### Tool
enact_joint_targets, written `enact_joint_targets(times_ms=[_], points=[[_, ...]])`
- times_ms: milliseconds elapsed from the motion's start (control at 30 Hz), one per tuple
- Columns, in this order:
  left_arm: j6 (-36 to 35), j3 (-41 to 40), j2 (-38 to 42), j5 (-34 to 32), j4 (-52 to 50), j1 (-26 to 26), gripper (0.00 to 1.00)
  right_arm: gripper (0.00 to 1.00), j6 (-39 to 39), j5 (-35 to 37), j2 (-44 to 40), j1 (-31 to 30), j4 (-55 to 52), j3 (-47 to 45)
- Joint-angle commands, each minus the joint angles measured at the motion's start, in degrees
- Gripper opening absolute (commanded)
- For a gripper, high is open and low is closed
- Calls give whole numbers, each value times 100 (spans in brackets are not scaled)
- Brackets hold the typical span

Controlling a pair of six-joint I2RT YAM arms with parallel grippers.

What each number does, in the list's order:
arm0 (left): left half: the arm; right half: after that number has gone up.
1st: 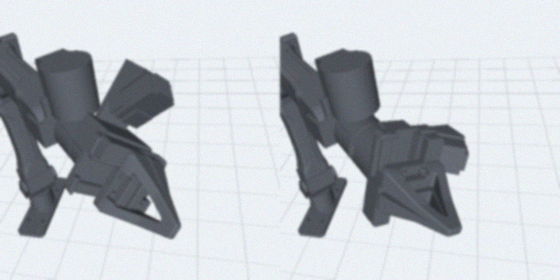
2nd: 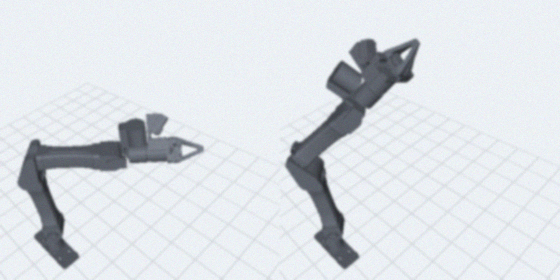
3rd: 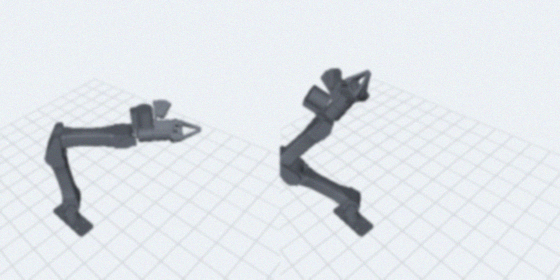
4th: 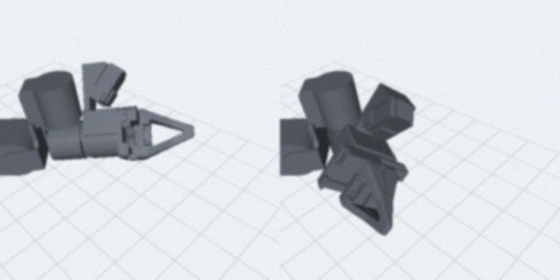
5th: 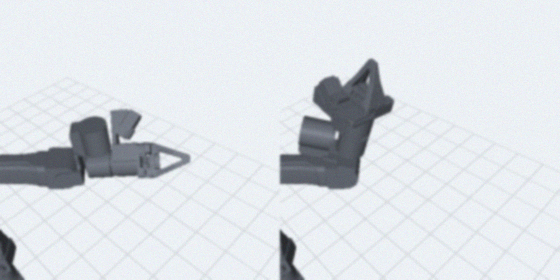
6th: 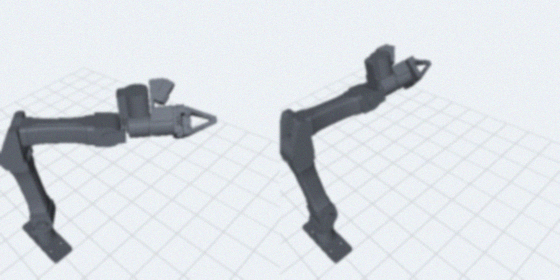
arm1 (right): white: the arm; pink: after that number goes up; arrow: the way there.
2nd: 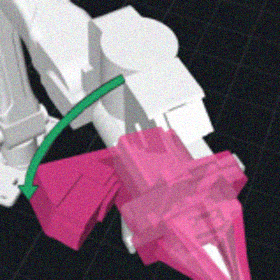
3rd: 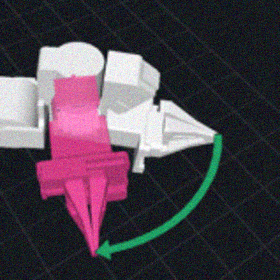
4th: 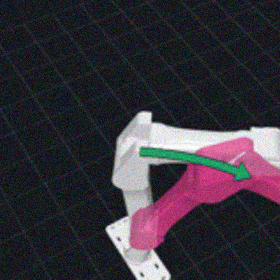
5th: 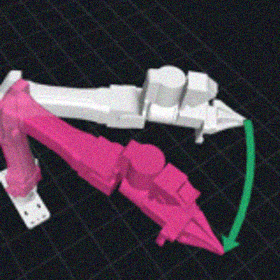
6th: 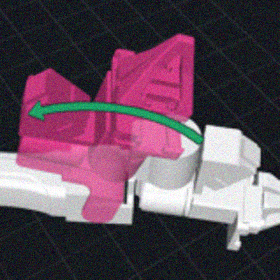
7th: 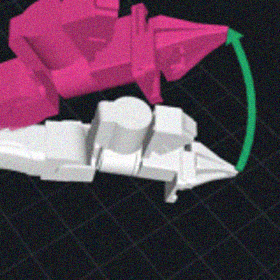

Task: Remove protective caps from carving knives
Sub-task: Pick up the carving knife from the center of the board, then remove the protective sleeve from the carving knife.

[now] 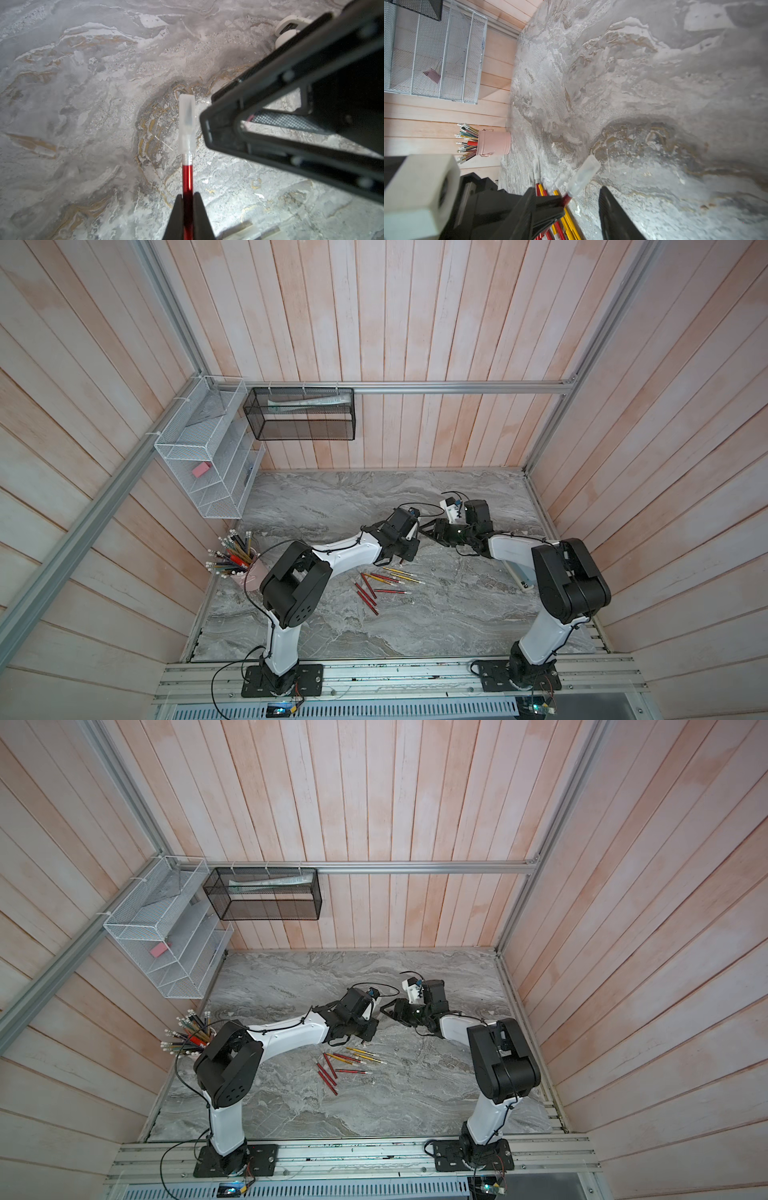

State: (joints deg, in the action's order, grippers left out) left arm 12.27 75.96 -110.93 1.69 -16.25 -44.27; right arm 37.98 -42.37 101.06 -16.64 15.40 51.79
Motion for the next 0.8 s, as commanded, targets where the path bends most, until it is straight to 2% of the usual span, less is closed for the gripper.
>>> enact_joint_targets(times_ms=[0, 367, 600, 767], points=[[87, -98, 176, 85, 52, 15, 0, 50, 51, -63, 207, -18, -78, 181], [109, -145, 257, 147, 83, 15, 0, 44, 50, -94, 440, -208, -74, 288], [105, -176, 296, 189, 73, 14, 0, 33, 126, -126, 532, -236, 35, 335], [90, -222, 344, 167, 72, 10, 0, 15, 208, -187, 600, -232, 123, 369]])
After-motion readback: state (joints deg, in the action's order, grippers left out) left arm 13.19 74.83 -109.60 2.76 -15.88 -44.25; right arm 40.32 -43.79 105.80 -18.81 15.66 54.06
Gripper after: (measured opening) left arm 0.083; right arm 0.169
